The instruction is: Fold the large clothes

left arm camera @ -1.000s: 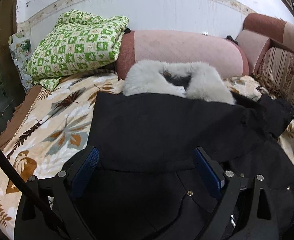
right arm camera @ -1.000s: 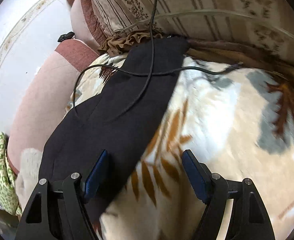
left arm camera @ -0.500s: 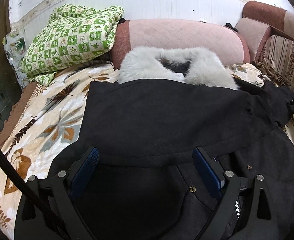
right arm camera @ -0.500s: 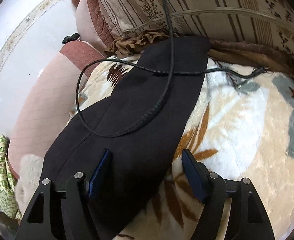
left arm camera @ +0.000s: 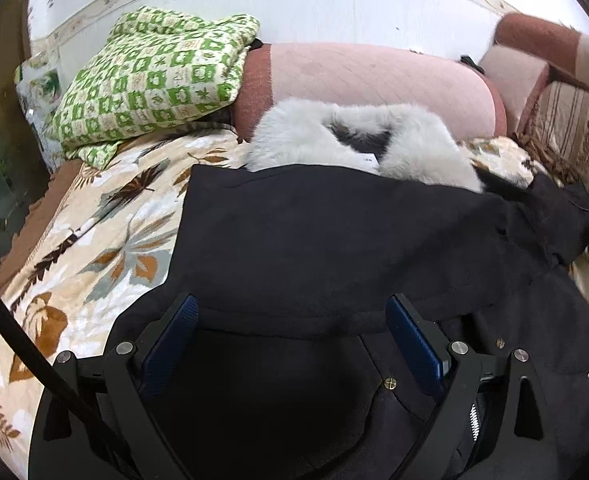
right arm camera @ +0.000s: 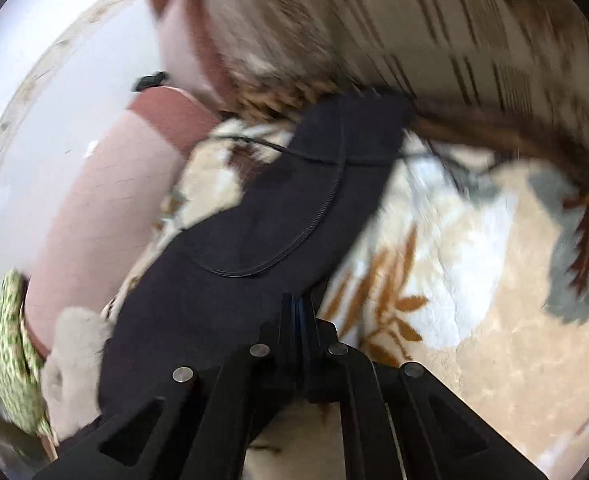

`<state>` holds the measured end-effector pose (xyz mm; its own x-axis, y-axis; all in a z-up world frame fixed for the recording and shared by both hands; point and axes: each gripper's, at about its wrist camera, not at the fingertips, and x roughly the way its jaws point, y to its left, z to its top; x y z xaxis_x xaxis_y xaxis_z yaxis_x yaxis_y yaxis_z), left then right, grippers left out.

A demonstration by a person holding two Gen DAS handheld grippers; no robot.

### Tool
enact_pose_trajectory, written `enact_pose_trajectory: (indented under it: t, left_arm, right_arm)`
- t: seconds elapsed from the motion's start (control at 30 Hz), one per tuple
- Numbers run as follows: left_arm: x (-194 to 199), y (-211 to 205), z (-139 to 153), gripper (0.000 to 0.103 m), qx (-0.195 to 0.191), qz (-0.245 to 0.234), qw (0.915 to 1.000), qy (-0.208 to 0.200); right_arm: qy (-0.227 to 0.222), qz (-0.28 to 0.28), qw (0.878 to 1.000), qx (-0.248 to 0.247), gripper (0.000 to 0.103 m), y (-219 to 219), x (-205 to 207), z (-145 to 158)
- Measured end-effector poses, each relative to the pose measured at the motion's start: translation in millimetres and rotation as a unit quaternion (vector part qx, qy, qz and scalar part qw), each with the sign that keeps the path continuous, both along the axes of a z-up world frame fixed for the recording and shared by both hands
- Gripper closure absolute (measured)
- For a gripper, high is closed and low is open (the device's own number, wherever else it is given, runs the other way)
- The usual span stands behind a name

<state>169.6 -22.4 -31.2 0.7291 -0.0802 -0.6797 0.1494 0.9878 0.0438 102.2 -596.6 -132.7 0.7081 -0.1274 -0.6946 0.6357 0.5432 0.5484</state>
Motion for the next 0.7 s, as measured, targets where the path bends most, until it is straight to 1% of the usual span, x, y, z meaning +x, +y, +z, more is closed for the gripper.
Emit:
enact_pose_trajectory:
  t: [0.07,0.13,0.23,0.3,0.33,0.43,0.5,0.6,0.63,0.7]
  left_arm:
    - [-0.6,7.6,4.5,0.009,-0.019,0.007,0.9998,0.001]
    - [-2.9,12.8,9.1,0.009,-0.031,0.012,0.9994,-0.003]
    - [-7.7,20.8,18.6,0.009,-0.048,0.018,0.9986,-0.015]
    - [-8.6,24.1,22.0,0.009,-0.056,0.021,0.9981,-0.018]
    - [-8.0,24.5,22.4,0.009,-0.058,0.022,0.9979,-0.017]
    - [-4.0,25.3,20.2,0.009,-0.063,0.023,0.9977,-0.008]
    - [-2.4,26.0,19.2,0.009,-0.065,0.024,0.9976,-0.003]
    - [-3.2,29.5,23.2,0.009,-0.064,0.031,0.9974,-0.011]
    - [-4.4,32.7,27.1,0.009,-0.064,0.036,0.9972,-0.018]
    - [-6.0,39.7,33.9,0.009,-0.063,0.047,0.9964,-0.031]
  right_arm:
    - [-0.020,0.020,1.000,0.005,0.100,7.6,-1.8,17.8]
    - [-0.039,0.026,0.999,0.014,0.100,12.4,-9.4,28.3]
    - [-0.032,0.038,0.999,0.011,0.100,21.2,-17.8,29.5]
    - [-0.028,0.063,0.998,0.005,0.100,32.1,-22.9,31.4]
    - [-0.026,0.080,0.996,-0.008,0.100,41.2,-25.0,35.7]
    - [-0.040,0.107,0.993,-0.016,0.100,55.5,-27.3,49.1]
    - [-0.049,0.122,0.991,-0.036,0.100,69.4,-22.1,66.7]
    - [-0.053,0.152,0.984,-0.082,0.100,99.4,-5.3,98.8]
    - [-0.057,0.171,0.978,-0.106,0.100,119.2,5.4,115.1]
    - [-0.060,0.204,0.966,-0.144,0.100,154.8,24.0,135.2]
